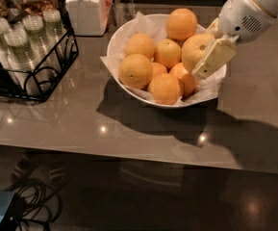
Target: Pick orange from white bowl
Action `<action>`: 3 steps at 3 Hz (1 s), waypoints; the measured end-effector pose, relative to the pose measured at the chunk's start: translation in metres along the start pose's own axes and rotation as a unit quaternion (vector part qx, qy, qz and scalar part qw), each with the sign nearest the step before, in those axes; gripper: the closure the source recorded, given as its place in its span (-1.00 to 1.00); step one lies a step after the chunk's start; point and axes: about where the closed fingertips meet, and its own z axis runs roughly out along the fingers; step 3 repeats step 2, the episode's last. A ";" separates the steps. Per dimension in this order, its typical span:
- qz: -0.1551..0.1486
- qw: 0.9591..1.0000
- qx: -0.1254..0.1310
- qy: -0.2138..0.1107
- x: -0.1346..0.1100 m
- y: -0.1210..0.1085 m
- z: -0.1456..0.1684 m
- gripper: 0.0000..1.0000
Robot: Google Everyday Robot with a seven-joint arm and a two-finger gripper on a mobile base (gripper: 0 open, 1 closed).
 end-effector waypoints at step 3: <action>0.017 0.991 0.132 -0.028 0.022 0.055 -0.085 1.00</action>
Offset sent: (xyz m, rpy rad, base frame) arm -0.1378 -0.0899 0.0900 0.0152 -0.3560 -0.3040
